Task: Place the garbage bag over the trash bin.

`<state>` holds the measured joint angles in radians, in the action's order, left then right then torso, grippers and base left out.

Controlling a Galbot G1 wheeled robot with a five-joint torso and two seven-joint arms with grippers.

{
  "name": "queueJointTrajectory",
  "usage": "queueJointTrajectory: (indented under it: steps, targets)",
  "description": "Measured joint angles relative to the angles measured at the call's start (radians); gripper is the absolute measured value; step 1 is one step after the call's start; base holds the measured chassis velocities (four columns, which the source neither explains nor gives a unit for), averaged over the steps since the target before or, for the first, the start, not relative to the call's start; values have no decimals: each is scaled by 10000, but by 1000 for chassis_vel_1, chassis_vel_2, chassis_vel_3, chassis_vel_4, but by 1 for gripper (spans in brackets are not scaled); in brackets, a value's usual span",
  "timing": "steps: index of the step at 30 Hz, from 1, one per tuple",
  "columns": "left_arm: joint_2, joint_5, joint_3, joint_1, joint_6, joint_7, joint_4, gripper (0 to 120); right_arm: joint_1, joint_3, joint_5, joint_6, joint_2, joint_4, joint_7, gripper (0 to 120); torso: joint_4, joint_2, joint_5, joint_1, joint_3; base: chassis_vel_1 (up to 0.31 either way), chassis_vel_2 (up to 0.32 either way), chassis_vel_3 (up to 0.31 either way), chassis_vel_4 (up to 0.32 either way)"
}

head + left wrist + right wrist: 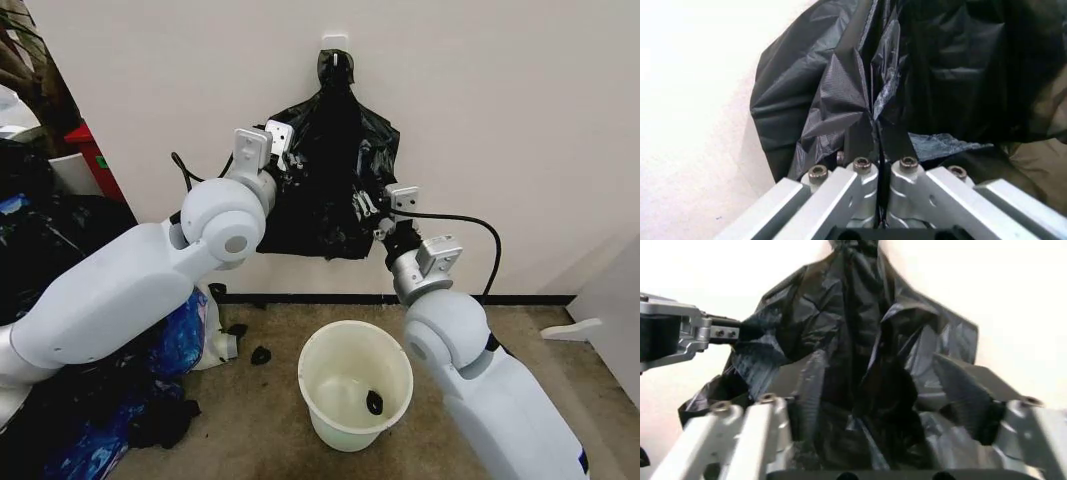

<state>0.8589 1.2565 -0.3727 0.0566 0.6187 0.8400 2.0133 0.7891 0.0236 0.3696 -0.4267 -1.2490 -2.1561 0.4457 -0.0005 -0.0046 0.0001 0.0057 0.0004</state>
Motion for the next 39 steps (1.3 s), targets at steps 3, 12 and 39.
queueJointTrajectory:
  steps: [3, 12, 39]
  targets:
    - [-5, -1, 0, -3, -2, -14, -3, 0, -99, -191, 89, -190, -136, 74, 209, 72, 1, 0, 0, 0, 0, 0, 0, 0, 0]
    - [-42, -14, 18, 36, -35, -32, 61, 0, -202, -125, -1829, -134, -551, 847, -25, 100, -2, 0, 0, 0, 0, 0, 0, 0, 0]
    - [-129, -210, 254, 233, -125, -247, 131, 0, 141, 157, -5415, 748, -1363, 1923, -1094, 71, -1, 0, 1, 0, 0, 0, 0, 0, 0]
